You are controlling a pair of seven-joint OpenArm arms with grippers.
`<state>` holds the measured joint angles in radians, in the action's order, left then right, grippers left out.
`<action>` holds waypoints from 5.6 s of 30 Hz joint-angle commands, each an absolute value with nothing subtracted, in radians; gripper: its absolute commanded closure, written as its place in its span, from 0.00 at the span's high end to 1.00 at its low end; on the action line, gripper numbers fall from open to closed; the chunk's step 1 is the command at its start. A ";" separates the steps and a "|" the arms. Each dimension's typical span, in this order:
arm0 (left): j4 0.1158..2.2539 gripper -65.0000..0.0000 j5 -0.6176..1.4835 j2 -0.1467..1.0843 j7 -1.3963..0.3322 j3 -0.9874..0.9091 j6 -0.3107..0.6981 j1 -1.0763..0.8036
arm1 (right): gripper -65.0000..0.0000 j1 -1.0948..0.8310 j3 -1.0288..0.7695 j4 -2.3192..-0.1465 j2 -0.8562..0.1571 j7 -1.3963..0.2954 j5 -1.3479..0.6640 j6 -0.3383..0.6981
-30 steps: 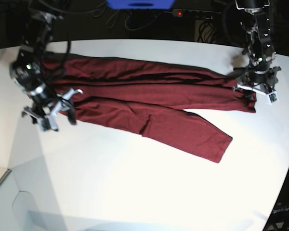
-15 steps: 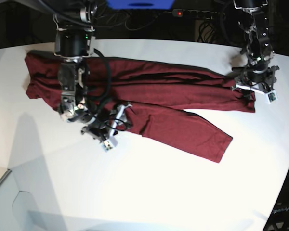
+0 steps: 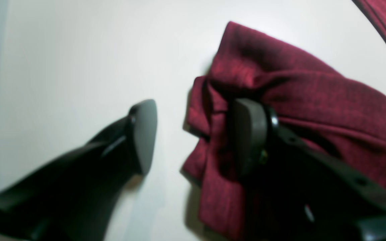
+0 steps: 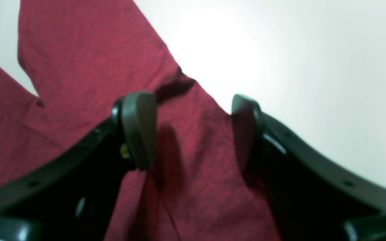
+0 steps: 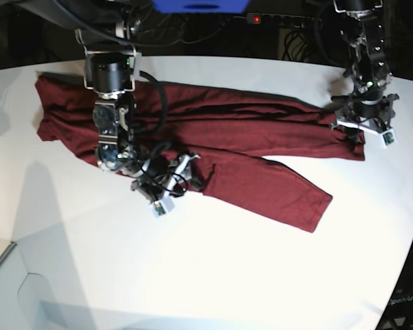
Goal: Layout the t-shirt on the table in an organized manner, then fold the t-shirt properly
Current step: 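Grasp the hanging sleeve with the right gripper and lift it, then grasp the shirt's hem end with the left gripper and fold it inward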
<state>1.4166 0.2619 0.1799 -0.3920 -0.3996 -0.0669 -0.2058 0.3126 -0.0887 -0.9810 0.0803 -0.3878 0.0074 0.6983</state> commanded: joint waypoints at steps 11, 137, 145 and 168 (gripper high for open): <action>1.434 0.53 0.257 0.188 -0.389 -0.404 -0.067 -0.199 | 0.02 0.331 -0.042 -0.878 0.054 -0.363 0.002 0.698; 1.514 0.00 0.650 0.203 -0.268 -0.122 -0.076 0.064 | 0.00 -0.159 0.291 -1.649 -0.038 -0.576 -0.001 0.698; 1.603 0.00 0.661 0.209 -0.266 -0.312 -0.068 -0.153 | 0.00 -0.142 0.292 -1.647 -0.038 -0.575 -0.001 0.698; 1.590 0.24 0.659 0.214 -0.282 -0.367 -0.068 -0.254 | 0.00 -0.136 0.292 -1.647 -0.038 -0.575 -0.001 0.698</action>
